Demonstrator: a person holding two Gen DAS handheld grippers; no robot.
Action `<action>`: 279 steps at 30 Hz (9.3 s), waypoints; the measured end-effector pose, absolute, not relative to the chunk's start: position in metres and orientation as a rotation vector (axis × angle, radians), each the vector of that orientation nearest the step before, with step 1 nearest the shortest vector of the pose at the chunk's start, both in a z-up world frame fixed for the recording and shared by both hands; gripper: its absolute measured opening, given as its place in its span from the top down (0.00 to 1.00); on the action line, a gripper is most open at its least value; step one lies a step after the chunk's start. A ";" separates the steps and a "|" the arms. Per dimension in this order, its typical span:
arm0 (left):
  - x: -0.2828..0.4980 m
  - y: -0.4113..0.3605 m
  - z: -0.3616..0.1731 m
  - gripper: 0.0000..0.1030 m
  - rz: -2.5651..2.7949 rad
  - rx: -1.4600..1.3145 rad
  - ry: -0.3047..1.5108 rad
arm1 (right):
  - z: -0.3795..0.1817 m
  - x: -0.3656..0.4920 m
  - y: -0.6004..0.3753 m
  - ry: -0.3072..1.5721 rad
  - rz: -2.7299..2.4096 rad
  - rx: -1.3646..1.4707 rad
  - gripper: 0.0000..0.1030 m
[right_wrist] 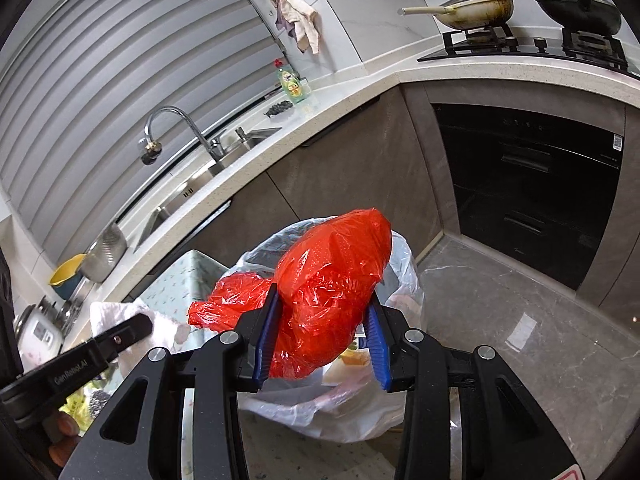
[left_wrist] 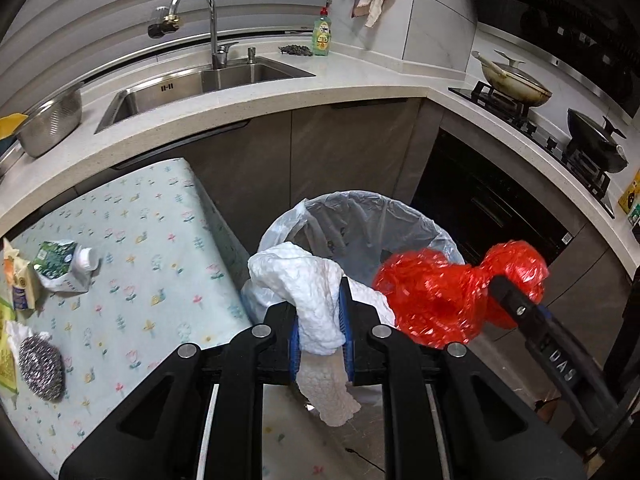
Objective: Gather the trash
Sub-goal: 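Carry the tissue and red bag over the bin and open both tools, then move both open tools back toward the trash on the table, then grasp the blue-and-white wet-wipes pack with the left tool while the right tool grasps a white tissue, then carry the wipes pack and tissue over the bin and open both tools, then move both open tools back toward the remaining trash on the table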
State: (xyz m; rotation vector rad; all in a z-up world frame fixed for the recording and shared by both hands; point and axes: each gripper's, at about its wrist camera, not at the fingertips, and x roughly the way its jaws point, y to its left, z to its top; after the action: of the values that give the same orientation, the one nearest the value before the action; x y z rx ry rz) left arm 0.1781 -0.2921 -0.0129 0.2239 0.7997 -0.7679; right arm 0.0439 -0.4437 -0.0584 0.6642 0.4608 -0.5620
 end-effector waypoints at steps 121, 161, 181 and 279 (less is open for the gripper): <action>0.354 0.247 -0.114 0.24 0.089 -0.159 1.047 | -0.106 0.389 0.012 0.901 0.063 0.047 0.40; 0.223 0.101 0.036 0.47 -0.254 -0.032 0.794 | 0.051 0.203 -0.106 0.605 -0.031 0.216 0.86; 0.171 -0.064 0.042 0.47 -0.472 0.151 0.776 | 0.033 0.116 -0.226 0.580 -0.193 0.331 0.86; 0.234 -0.014 0.041 0.12 -0.315 0.083 0.760 | 0.005 0.160 -0.147 0.677 -0.234 0.176 0.22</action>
State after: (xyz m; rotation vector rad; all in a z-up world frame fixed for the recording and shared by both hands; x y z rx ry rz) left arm 0.2342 -0.0140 0.0405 0.0834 0.7597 -0.3147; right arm 0.1601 -0.1470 0.0055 0.1763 0.6772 -0.2336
